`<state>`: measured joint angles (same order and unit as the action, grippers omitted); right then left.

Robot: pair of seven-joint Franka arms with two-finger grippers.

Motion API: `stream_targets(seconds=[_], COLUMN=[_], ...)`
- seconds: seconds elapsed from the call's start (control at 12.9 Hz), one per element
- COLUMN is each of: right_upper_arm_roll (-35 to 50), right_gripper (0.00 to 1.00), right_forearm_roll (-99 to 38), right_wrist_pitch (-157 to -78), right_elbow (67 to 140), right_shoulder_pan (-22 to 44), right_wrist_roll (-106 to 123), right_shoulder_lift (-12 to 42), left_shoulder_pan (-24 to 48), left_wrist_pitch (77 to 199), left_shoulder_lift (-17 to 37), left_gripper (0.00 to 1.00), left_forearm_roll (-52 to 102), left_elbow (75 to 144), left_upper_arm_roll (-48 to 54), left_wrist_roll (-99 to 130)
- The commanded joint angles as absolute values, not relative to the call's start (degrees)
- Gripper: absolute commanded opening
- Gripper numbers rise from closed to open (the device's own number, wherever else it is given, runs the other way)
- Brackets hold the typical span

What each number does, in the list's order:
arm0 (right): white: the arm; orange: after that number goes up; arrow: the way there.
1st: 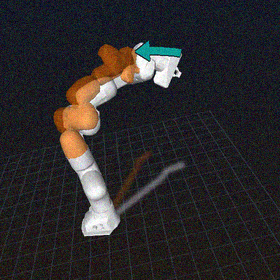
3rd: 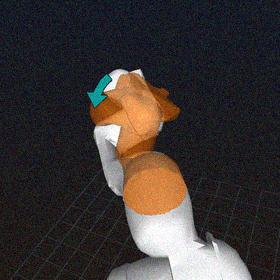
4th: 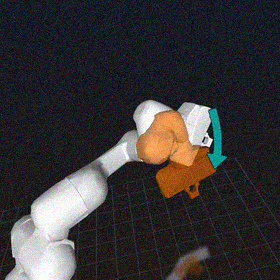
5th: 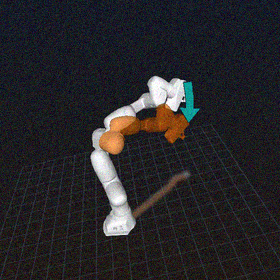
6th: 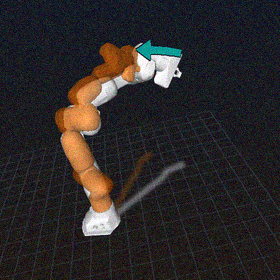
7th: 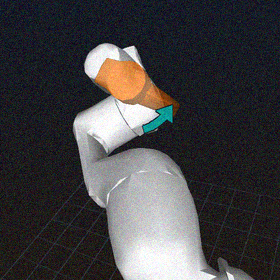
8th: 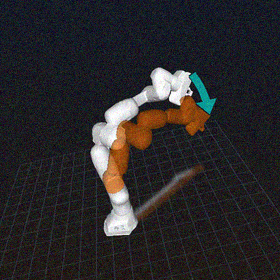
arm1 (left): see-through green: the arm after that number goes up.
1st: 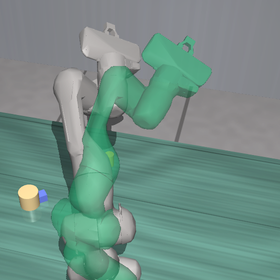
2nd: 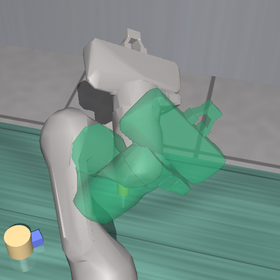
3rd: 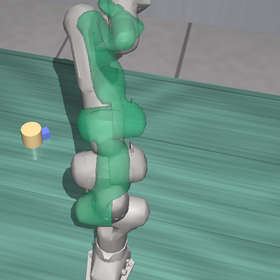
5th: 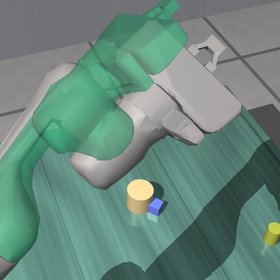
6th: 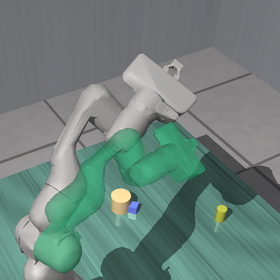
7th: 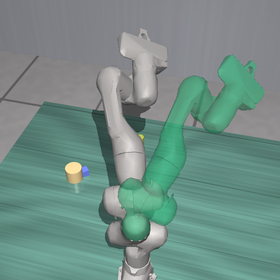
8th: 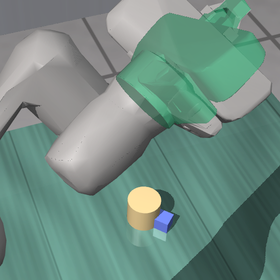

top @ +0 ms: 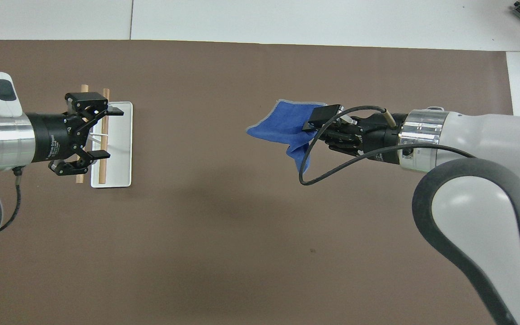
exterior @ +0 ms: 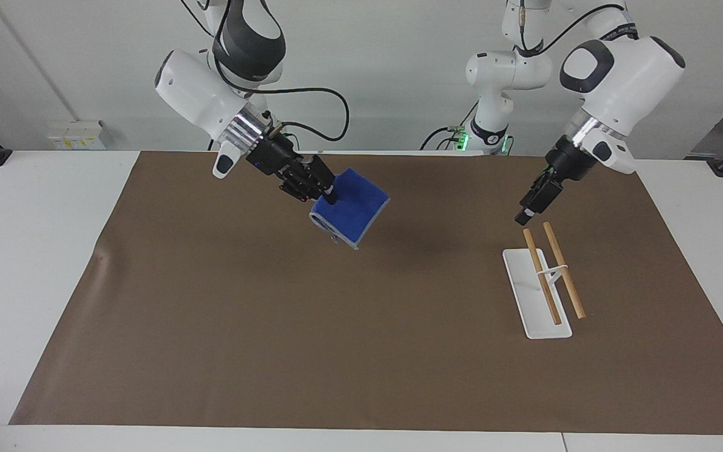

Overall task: Right arm passes towel to left arm to hang
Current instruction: 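Lift the towel with the right gripper while the left gripper reaches forward, then grasp the towel with the left gripper from the right gripper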

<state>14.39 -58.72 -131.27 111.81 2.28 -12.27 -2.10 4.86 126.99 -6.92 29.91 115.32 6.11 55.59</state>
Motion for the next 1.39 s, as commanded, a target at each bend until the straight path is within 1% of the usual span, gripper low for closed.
stream_targets(seconds=[0.0, 0.15, 0.31, 0.46, 0.7, 1.0, 1.08, 1.24, 1.31], right_upper_arm_roll=[14.59, 14.59, 14.50, 14.50, 14.50, 14.50, 14.50, 14.50, 14.50], right_gripper=[0.00, 0.00, 0.00, 0.00, 0.00, 0.00, 0.00, 0.00, 0.00], right_forearm_roll=[-64.58, -65.30, -64.52, -64.42, -64.42, -64.34, -64.34, -64.25, -64.07], right_wrist_pitch=[-136.73, -139.82, -140.10, -142.02, -142.29, -142.21, -142.21, -142.12, -142.12], right_elbow=[110.13, 107.51, 105.56, 105.82, 106.26, 106.61, 106.61, 106.61, 106.61], right_shoulder_pan=[5.52, 8.07, 9.66, 11.50, 13.44, 13.80, 14.06, 14.15, 14.06], right_wrist_roll=[-14.23, -17.29, -20.55, -21.18, -22.76, -23.20, -23.20, -23.20, -23.20], right_shoulder_lift=[0.87, 4.03, 5.88, 6.15, 5.98, 5.71, 5.71, 5.71, 5.80], left_shoulder_pan=[4.92, 5.18, 5.27, 5.36, 5.45, 5.45, 5.36, 5.36, 5.36], left_wrist_pitch=[135.06, 141.12, 144.39, 145.63, 148.18, 150.65, 150.47, 149.94, 149.85], left_shoulder_lift=[-8.88, -8.53, -8.44, -8.35, -7.91, -6.68, -6.68, -6.68, -6.68], left_gripper=[1.00, 1.00, 1.00, 1.00, 1.00, 1.00, 0.89, 0.45, 0.34], left_forearm_roll=[31.46, 31.64, 31.64, 31.55, 31.55, 31.55, 31.64, 31.55, 31.55], left_elbow=[118.04, 118.04, 118.04, 118.04, 117.95, 117.95, 118.04, 118.04, 118.04], left_upper_arm_roll=[11.05, 15.62, 18.71, 19.77, 22.32, 24.26, 24.26, 24.26, 24.26], left_wrist_roll=[70.51, 80.37, 84.98, 84.99, 85.60, 85.61, 85.26, 83.86, 82.54])
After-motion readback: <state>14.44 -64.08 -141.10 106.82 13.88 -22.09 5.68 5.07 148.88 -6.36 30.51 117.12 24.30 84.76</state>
